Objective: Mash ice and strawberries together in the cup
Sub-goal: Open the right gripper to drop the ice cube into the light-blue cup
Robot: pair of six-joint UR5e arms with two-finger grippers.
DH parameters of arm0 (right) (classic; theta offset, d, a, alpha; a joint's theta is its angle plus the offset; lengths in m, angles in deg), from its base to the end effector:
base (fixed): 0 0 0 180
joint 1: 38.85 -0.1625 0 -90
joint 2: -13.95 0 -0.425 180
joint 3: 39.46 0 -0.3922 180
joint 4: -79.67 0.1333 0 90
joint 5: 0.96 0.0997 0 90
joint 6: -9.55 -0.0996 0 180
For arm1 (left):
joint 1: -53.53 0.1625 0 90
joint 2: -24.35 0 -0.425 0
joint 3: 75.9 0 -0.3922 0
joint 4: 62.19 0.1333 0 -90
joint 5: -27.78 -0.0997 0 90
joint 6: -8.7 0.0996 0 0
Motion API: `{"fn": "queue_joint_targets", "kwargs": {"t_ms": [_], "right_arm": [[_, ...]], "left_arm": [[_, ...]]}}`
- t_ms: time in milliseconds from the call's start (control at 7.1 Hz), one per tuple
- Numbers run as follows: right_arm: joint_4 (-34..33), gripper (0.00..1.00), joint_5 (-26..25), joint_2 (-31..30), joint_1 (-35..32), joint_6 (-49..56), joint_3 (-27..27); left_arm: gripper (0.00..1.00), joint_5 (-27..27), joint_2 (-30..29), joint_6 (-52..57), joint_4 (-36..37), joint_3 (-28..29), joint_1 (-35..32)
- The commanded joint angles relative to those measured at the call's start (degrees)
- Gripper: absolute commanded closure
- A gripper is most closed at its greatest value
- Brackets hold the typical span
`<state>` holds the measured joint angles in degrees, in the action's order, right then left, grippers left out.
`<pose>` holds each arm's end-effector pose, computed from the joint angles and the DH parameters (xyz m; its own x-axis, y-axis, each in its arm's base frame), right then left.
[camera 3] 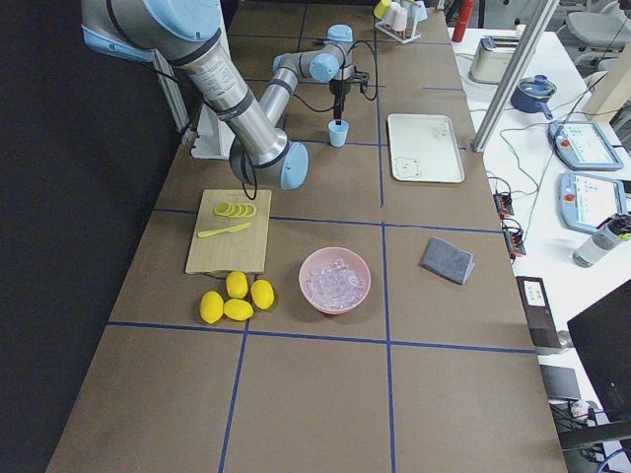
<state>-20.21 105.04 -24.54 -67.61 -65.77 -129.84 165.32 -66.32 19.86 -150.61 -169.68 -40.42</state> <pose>-0.5740 -0.4358 0.1228 0.7063 0.1098 0.6993 -0.1259 0.9916 -0.0285 -0.0940 -0.4936 0.6192 0.6765 0.1834 -0.7132 -0.0633 0.9794 0.1917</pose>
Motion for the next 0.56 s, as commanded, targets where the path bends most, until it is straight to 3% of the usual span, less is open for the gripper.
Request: {"fn": "queue_joint_targets", "kwargs": {"t_ms": [0,141,423], "right_arm": [[0.5,0.01,0.3,0.0,-1.6,0.1,-1.3],[0.0,0.01,1.1,-0.1,-3.5,0.3,-2.9],[-0.5,0.01,6.9,-2.1,-10.1,1.7,-7.0]], "left_arm": [[0.00,-0.4,-0.2,-0.3,0.0,-0.6,0.5],[0.00,-0.4,-0.3,-2.5,-0.2,-2.0,2.4],[0.00,-0.4,1.7,-15.3,-0.4,-10.7,7.9]]}}
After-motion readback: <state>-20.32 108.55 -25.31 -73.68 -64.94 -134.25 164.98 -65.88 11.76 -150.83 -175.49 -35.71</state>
